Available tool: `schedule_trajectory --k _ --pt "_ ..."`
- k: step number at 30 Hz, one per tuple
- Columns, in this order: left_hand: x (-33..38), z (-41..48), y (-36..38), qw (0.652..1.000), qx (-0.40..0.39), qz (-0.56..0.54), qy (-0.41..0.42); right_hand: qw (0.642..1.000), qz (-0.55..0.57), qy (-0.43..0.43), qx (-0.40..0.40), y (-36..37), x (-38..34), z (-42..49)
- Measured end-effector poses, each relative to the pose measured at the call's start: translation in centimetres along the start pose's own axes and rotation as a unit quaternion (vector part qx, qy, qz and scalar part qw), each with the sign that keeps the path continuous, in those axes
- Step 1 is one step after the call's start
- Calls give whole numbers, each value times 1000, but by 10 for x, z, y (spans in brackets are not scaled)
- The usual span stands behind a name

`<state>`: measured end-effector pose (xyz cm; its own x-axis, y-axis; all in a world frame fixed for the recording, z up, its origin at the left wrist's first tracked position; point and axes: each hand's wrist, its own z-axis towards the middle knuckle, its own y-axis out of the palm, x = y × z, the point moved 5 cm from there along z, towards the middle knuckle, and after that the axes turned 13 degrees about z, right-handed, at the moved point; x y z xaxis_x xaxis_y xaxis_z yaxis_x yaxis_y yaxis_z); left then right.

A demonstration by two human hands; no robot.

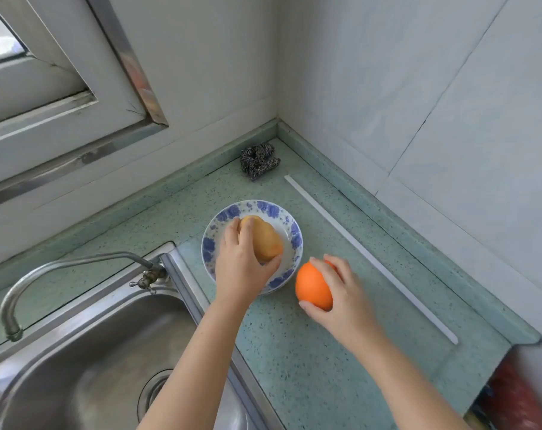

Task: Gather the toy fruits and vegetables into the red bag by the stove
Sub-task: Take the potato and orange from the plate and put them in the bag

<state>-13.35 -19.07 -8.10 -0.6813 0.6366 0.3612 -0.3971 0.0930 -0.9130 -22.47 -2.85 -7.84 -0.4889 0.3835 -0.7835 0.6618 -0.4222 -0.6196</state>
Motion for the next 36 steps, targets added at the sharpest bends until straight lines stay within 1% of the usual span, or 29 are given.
schedule_trajectory --k 5,11,15,21,26,30,32,36 --pt "-1 0 1 998 -5 -52 -40 1000 26 -7 6 3 4 1" --pt "0 -17 -22 991 21 -95 -91 996 88 -3 20 -4 4 -2" --pt "10 -45 -43 987 32 -113 -112 993 110 -28 34 -19 -4 -12" --pt "44 -98 -78 974 73 -149 -152 986 139 -93 21 -53 -22 -38" --pt "74 -152 -102 964 123 -155 -179 977 151 -148 -12 -88 -40 -65" --pt "95 -196 -118 957 133 -161 -200 965 170 -196 -34 -108 -60 -89" --pt "102 -222 -129 950 151 -163 -219 956 188 -220 -48 -114 -73 -102" --pt "109 -275 -158 928 203 -156 -271 932 208 -271 -118 -109 -105 -130"
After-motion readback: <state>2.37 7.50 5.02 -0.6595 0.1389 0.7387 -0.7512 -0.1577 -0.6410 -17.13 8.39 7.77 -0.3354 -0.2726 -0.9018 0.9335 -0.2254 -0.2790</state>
